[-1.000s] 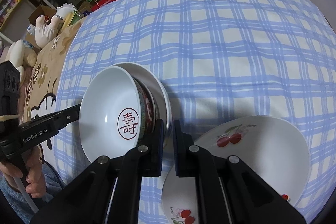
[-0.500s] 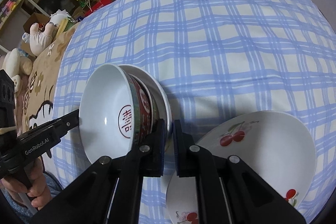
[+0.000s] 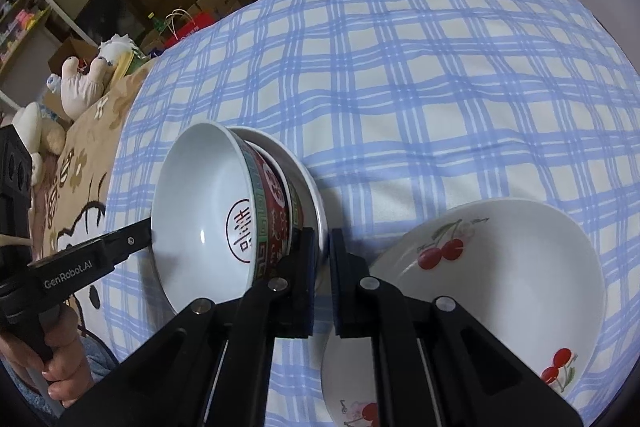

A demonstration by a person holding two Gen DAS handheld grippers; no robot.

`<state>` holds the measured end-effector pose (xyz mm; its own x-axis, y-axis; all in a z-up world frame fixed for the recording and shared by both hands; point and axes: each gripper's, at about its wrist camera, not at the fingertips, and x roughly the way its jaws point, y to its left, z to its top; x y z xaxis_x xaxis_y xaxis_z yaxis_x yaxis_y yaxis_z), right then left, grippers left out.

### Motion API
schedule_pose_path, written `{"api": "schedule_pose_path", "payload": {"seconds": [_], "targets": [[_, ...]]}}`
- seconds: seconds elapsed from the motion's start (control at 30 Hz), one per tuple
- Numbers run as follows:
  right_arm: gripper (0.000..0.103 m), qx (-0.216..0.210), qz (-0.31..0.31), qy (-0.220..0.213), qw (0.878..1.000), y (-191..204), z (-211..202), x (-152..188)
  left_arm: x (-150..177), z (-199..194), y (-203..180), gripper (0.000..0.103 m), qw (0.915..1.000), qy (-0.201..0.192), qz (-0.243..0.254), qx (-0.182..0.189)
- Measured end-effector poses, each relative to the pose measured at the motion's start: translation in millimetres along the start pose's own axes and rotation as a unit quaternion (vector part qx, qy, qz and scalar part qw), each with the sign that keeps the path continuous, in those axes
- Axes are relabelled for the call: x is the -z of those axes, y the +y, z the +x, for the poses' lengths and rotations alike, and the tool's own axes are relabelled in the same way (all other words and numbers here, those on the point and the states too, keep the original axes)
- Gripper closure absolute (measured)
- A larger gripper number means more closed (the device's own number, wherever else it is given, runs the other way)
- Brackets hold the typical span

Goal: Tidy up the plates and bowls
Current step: 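Lift and carry the bowl stack with both grippers over the cherry plate stack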

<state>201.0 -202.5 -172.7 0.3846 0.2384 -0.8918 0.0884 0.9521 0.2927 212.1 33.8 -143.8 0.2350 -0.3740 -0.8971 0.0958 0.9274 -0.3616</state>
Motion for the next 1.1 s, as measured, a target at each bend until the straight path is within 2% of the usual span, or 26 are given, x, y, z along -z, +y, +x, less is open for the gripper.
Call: {"api": "schedule_pose_path", "payload": {"seconds": [0.4, 0.53, 0.67, 1.1], "targets": [[0.094, -0.022, -0.010, -0.007, 1.000, 6, -9, 3, 9, -23, 5, 0.098, 0.9997, -0.019, -0.016, -0.001], [0.095, -0.023, -0.010, -0.012, 1.000, 7, -11, 4, 11, -27, 10, 0.097, 0.9993, -0.021, -0.028, 0.014], [0.095, -0.028, -0.013, -0.019, 0.999, 7, -15, 5, 15, -35, 7, 0.097, 0.9993, -0.034, -0.016, 0.008], [0.095, -0.028, -0.015, -0.047, 0.998, -1, -55, 4, 21, -60, -15, 0.096, 0.9978, -0.057, -0.007, 0.034]]}}
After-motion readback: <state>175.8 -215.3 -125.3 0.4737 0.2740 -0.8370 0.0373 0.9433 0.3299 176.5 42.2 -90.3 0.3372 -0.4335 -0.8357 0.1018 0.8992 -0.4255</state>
